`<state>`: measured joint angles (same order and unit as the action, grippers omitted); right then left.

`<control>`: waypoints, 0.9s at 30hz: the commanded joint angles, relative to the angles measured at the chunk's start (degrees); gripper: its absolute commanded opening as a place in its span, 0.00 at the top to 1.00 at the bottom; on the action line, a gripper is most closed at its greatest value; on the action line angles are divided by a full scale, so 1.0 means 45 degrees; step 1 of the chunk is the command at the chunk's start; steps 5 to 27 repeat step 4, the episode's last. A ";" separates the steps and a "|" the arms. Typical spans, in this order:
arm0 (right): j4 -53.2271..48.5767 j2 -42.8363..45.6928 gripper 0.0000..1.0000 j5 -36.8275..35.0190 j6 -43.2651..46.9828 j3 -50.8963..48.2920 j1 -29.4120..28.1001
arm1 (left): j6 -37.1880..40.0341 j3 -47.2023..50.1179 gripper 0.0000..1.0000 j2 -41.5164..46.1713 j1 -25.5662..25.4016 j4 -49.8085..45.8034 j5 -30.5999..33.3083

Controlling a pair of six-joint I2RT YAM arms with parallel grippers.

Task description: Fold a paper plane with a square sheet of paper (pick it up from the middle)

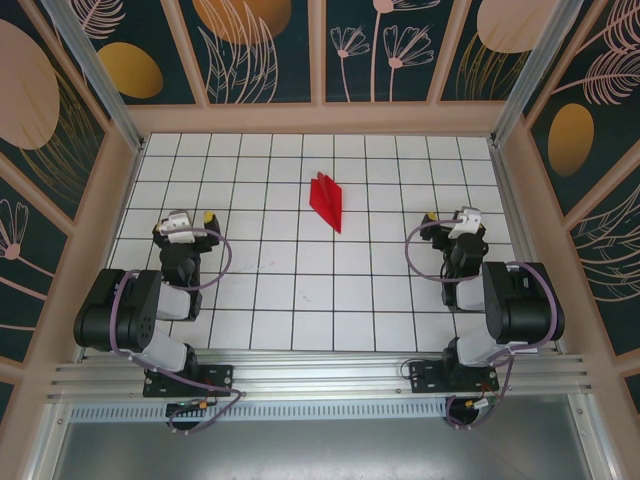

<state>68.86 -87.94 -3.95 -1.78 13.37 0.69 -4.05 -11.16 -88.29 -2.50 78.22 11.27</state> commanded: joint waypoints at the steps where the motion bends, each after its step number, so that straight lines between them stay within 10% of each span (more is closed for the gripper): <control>1: 0.0730 -0.0084 0.01 0.0252 0.0103 -0.0073 0.0105 | 0.0175 -0.0260 0.02 -0.0053 0.0107 -0.0058 -0.0335; 27: 0.0733 -0.0074 0.01 0.0253 0.0103 -0.0088 0.0107 | 0.0178 -0.0190 0.01 -0.0028 0.0107 0.0041 -0.0316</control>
